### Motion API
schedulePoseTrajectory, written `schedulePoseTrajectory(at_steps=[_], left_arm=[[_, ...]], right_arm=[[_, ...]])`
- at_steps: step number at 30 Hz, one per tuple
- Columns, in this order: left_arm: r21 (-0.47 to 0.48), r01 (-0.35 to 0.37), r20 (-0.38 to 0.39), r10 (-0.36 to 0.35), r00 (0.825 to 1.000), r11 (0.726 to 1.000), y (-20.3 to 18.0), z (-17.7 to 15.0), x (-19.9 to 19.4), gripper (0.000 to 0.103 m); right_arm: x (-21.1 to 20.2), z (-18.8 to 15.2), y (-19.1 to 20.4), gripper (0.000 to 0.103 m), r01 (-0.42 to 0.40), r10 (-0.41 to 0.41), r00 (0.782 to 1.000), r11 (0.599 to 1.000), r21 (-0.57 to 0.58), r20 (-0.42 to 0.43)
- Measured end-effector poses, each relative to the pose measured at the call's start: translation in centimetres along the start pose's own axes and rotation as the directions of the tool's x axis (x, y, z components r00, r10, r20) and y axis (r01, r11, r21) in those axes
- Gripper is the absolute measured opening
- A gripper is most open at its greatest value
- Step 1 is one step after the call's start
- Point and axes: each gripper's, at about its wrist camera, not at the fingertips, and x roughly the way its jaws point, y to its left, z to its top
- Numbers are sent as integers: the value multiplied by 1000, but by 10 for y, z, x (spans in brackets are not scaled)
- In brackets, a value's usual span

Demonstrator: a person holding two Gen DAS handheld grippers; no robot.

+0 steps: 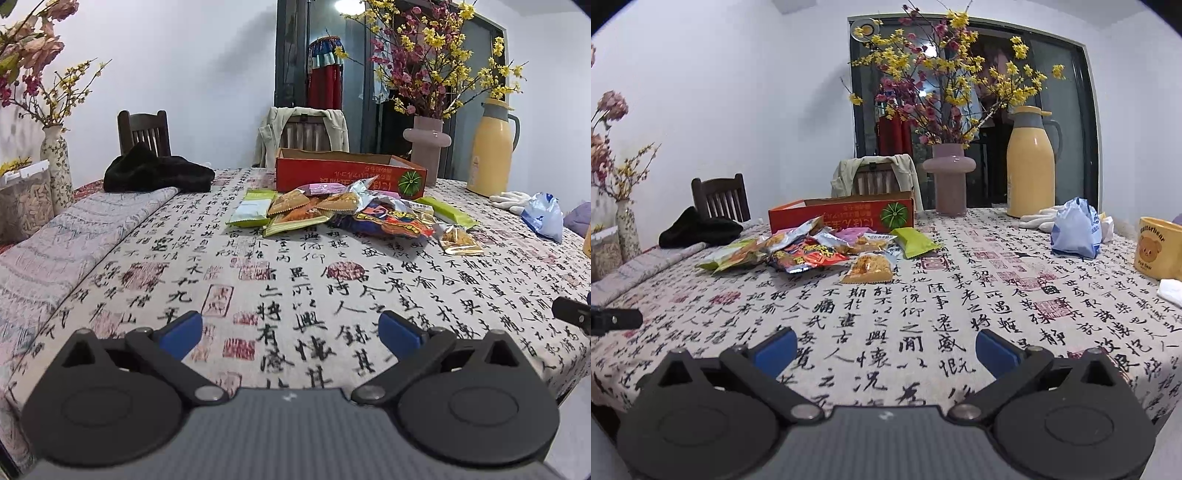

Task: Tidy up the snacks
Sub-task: 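Move both tools back toward the snack pile, then grasp a cookie packet with the left gripper while the right grasps another cookie packet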

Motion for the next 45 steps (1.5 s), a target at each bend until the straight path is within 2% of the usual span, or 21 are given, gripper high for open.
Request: schedulePoseTrajectory(at_steps=[9,12,14,16,18,20,23,29,33,34,38,39,40,41,45], left_arm=[[0,13,8,-13,1000,1000,7,37,33,103],[-15,37,6,-36,999,999,12,56,50,98],[-26,54,-1,-54,999,998,14,68,63,89],[-29,77,-16,-78,997,997,15,80,78,83],[-25,107,-31,-108,994,994,13,91,95,77],[-7,154,-50,-154,987,988,8,102,113,73],[39,222,-80,-218,973,974,-6,117,141,75],[60,296,-155,-284,946,953,-28,135,201,76],[75,302,-202,-282,938,950,-41,138,227,72],[71,306,-210,-286,935,949,-43,138,233,68],[36,318,-234,-302,924,947,-41,139,248,65],[26,322,-240,-307,921,946,-40,139,250,63],[18,325,-245,-311,918,946,-40,139,252,54],[12,328,-247,-315,917,945,-39,139,252,51],[-11,329,-239,-322,916,944,-38,139,242,47]], right_arm=[[33,28,-4,103,14,-14,999,1000,-2,-39],[47,45,-7,98,2,-1,998,1000,21,-58],[60,56,-7,91,6,-5,997,1000,23,-77],[76,66,-6,88,15,-12,993,1000,22,-119],[95,74,-6,81,8,-2,986,999,36,-165],[115,81,-6,74,-12,22,977,999,44,-212],[141,89,-4,66,-26,37,967,999,46,-252],[184,101,4,65,-45,46,958,999,11,-284],[211,105,4,57,-56,54,948,998,3,-314],[215,105,4,56,-58,55,945,998,2,-321],[230,106,1,51,-81,84,937,996,24,-338],[231,106,2,49,-87,90,938,996,26,-335],[231,106,2,48,-91,96,938,995,29,-333],[231,106,2,47,-95,100,938,995,32,-331],[227,106,1,41,-106,115,940,993,46,-322]])
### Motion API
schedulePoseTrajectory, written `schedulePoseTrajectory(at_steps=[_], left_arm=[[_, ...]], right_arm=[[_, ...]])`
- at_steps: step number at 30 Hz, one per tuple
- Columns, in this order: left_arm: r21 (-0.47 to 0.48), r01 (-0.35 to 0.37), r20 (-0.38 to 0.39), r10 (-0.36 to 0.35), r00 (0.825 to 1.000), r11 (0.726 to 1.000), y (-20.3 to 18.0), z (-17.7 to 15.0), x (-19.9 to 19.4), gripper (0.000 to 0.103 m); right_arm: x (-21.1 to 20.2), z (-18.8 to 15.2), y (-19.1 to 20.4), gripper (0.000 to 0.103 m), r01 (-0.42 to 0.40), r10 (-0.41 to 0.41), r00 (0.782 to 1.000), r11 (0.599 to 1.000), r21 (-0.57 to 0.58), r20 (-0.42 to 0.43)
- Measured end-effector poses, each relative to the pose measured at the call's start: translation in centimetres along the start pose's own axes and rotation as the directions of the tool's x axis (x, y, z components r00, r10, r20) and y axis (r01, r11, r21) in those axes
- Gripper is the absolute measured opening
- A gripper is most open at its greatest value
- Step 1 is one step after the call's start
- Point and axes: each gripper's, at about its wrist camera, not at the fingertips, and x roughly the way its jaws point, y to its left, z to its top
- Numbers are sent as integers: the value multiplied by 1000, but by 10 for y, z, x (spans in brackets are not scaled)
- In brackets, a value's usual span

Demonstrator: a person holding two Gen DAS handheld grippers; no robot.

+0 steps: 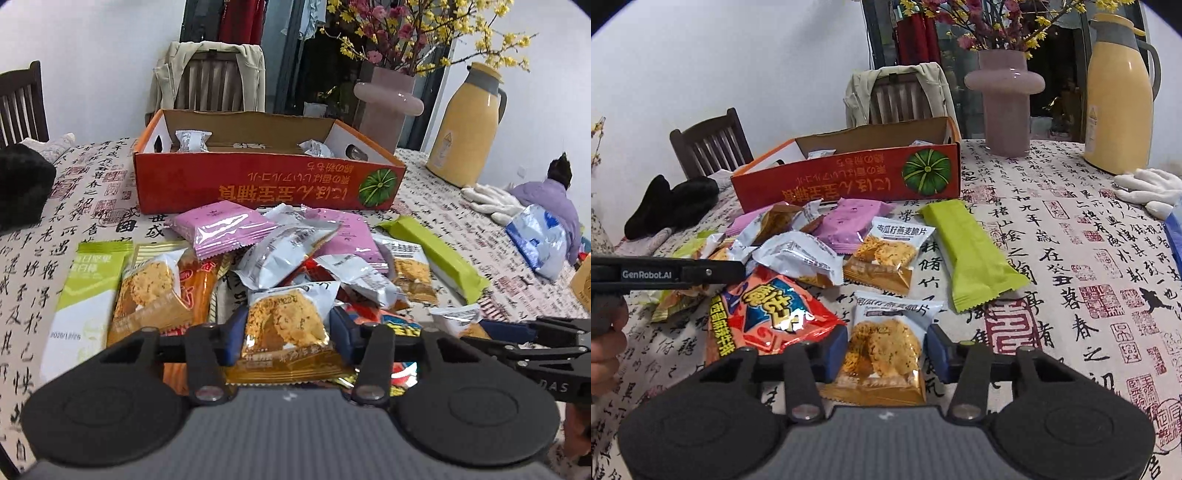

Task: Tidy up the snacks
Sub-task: 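Grasp a cookie packet with the left gripper while the right grasps another cookie packet, then carry both cookie packets into the orange box and release them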

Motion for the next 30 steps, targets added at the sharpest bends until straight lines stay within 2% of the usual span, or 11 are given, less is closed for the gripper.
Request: schedulePoseTrajectory(at_steps=[1,2,7,9,10,12,13,19,21,25,30], left_arm=[[-10,7,4,-7,1000,1000,-1,-2,-5,47],[-20,10,13,-10,1000,1000,-1,-4,-12,47],[-78,18,69,-12,998,997,-3,-20,-56,47],[-96,11,93,-2,996,995,-5,-28,-74,47],[-103,1,102,9,995,995,-5,-32,-81,47],[-120,-14,109,27,994,993,-4,-38,-92,47],[-130,-23,109,38,993,991,-3,-40,-96,47],[-165,-75,133,98,986,983,4,-52,-119,47],[-170,-84,132,107,986,982,6,-55,-122,47],[-165,-82,126,104,987,983,5,-59,-125,47],[-158,-38,96,54,994,987,-4,-65,-118,47]], right_arm=[[-2,-1,0,20,0,0,1000,1000,0,1],[-6,-2,0,14,0,0,1000,1000,3,8],[-24,-15,1,10,-6,6,1000,1000,3,11],[-30,-17,2,10,-6,6,1000,1000,5,17],[-32,-16,2,14,-6,6,1000,1000,9,29],[-29,-8,3,33,-10,8,999,1000,28,54],[-24,-3,3,47,-22,20,999,999,34,49],[24,21,10,48,31,-30,999,999,43,-22],[30,20,13,47,42,-42,999,999,29,-7],[13,11,12,39,42,-42,999,999,9,9],[-31,-13,-7,39,58,-60,997,997,40,40]])
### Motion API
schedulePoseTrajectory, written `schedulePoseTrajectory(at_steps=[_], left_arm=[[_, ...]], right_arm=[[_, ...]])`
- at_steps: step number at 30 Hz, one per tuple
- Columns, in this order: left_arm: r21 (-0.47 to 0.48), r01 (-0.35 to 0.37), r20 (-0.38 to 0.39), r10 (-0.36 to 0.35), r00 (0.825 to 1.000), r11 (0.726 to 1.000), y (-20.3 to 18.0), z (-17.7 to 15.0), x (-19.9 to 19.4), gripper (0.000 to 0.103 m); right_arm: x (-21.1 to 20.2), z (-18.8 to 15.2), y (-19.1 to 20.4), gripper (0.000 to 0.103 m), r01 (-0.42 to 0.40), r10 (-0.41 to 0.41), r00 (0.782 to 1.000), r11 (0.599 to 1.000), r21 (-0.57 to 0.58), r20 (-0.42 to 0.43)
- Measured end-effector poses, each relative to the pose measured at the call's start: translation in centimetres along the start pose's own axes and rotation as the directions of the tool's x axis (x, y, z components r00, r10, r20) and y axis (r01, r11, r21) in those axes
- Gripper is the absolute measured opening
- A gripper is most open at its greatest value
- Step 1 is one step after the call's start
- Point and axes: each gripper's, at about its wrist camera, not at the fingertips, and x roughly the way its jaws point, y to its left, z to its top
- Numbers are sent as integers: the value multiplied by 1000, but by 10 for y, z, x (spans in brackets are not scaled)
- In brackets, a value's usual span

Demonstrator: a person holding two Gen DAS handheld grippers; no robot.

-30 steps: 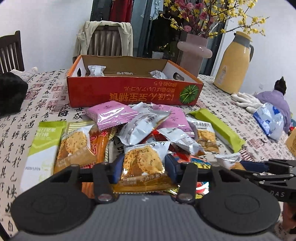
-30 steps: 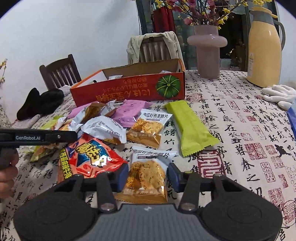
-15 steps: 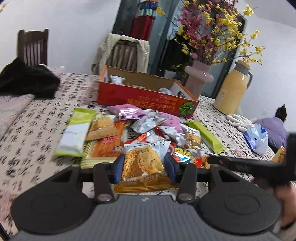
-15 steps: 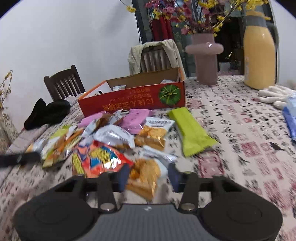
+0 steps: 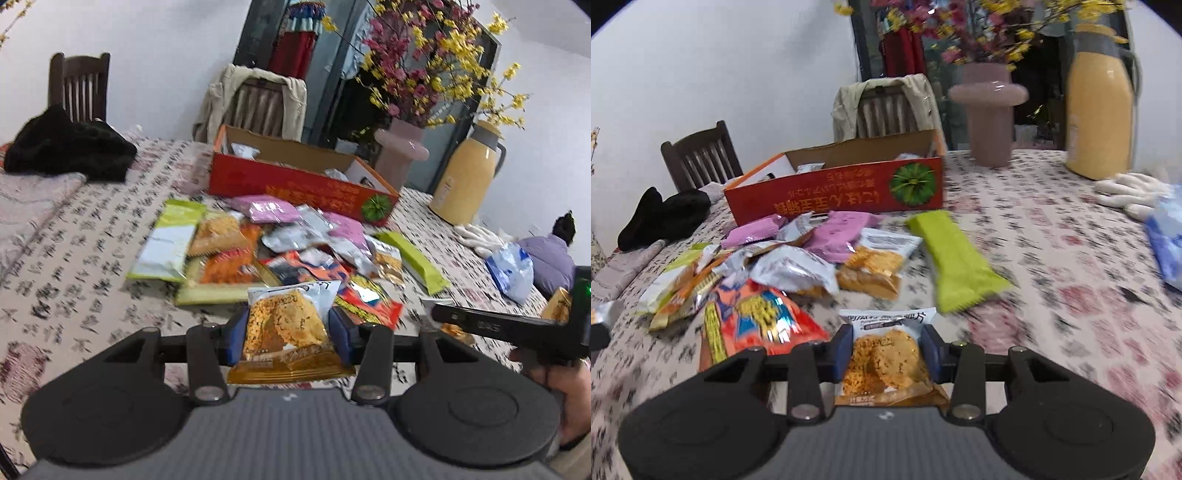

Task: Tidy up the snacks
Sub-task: 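Carry both cookie packets into the orange box and release them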

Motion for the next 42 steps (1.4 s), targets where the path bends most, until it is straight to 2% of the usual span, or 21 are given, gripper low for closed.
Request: schedulePoseTrajectory(at_steps=[6,10,13,15,18,20,23,26,28,31,34,36,40,42], left_arm=[[20,31,-24,-31,999,999,-13,-1,11,47],[39,34,-18,-34,999,999,-16,14,17,47],[82,9,19,-11,1000,997,-16,43,23,47],[113,-12,58,5,998,993,-16,72,31,47],[115,-9,88,-1,996,993,-12,123,52,47],[109,7,70,-14,997,994,-7,164,78,48],[96,-18,28,15,999,995,-2,224,133,48],[107,-70,8,70,998,992,-1,267,194,48],[130,-104,9,104,995,986,1,283,238,48],[147,-129,-55,138,989,981,9,295,304,48],[153,-123,-83,137,987,981,17,298,346,48],[150,-129,-114,147,983,980,21,297,370,48],[140,-157,-184,182,966,978,33,292,405,48],[118,-132,-221,156,963,984,38,292,411,49]], right_arm=[[-30,-10,-12,39,-18,17,999,999,38,28],[-29,8,-16,39,-73,71,997,996,54,26],[-32,38,-11,39,-118,118,992,993,12,53],[-34,69,-8,39,-169,170,983,985,-21,74],[-25,125,0,39,-208,214,973,975,-74,91],[-11,167,6,39,-233,241,966,968,-88,93],[31,227,19,39,-270,274,961,959,-84,47],[88,271,36,39,-253,256,967,963,-95,12],[138,289,45,39,-227,228,974,971,-77,-1],[204,298,57,39,-145,142,989,981,-130,-35],[264,310,52,39,-51,43,997,988,-144,-58],[299,314,43,39,-14,2,996,991,-131,-94],[348,312,24,39,17,-25,983,999,-45,-183],[360,307,21,39,27,-37,978,998,-50,-205]])
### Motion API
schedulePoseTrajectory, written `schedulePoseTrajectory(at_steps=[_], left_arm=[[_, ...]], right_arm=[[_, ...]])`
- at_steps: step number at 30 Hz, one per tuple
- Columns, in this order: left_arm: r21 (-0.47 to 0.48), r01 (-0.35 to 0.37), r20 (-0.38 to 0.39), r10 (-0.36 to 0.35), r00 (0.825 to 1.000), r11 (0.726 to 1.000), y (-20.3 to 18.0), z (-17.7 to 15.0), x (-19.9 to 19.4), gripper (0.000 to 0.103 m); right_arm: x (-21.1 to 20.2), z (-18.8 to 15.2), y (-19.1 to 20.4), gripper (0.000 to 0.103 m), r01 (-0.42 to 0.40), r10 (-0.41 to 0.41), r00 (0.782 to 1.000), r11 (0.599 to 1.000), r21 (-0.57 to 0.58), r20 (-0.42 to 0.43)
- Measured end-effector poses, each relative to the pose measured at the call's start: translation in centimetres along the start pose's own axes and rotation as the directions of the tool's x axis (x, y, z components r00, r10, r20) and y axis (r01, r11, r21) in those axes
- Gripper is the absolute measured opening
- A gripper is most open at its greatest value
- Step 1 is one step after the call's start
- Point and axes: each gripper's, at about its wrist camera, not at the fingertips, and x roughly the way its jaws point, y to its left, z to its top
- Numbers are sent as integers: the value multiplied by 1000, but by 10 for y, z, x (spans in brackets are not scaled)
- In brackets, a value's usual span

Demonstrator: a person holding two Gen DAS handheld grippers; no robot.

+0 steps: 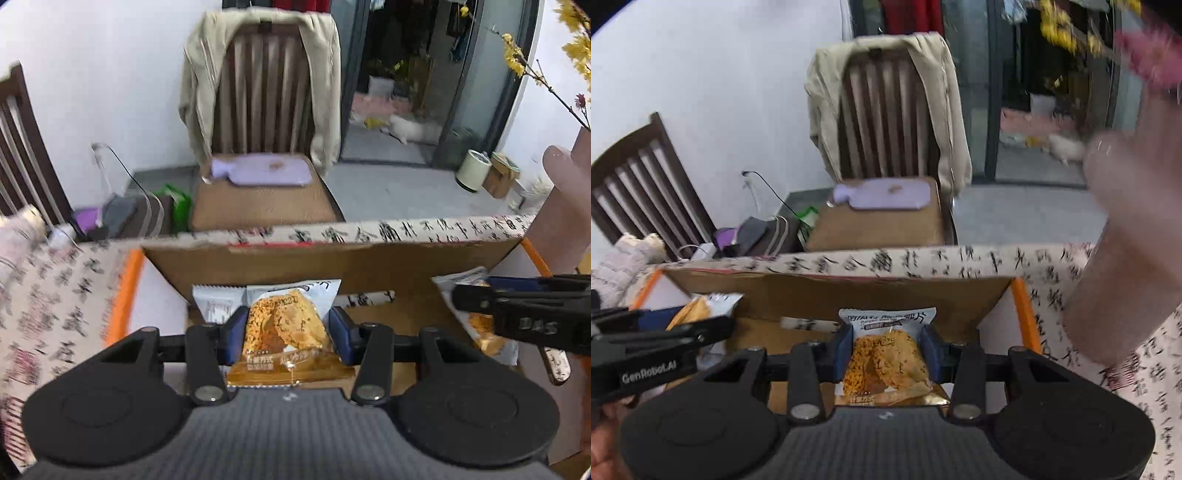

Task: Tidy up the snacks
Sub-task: 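Carry both cookie packets into the orange box and release them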

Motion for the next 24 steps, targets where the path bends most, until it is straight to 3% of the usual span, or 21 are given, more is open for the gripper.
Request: schedulePoseTrajectory(at_steps=[4,6,7,8,10,18,24], left_arm=[[-37,5,21,-4,1000,999,6,0,-3,75],[-29,19,38,-18,999,999,7,-1,-9,75],[-22,15,45,-14,999,1000,8,-2,-14,76],[-25,0,55,1,998,1000,9,-3,-20,76],[-34,-5,72,7,997,999,13,-2,-31,77],[-47,-14,148,21,989,999,29,-28,-118,81],[-32,-88,232,93,968,996,27,-92,-206,87]], right_arm=[[18,-5,3,40,-40,40,998,999,6,-55],[17,-5,7,40,-56,55,997,998,-14,-44],[11,-5,9,47,-64,63,998,998,-21,-14],[4,-6,10,60,-63,63,998,998,-22,14],[-13,-6,11,66,-54,55,997,998,-16,52],[-93,-35,15,66,-28,38,994,995,-98,104],[-166,-82,6,68,-50,64,987,994,-95,144]])
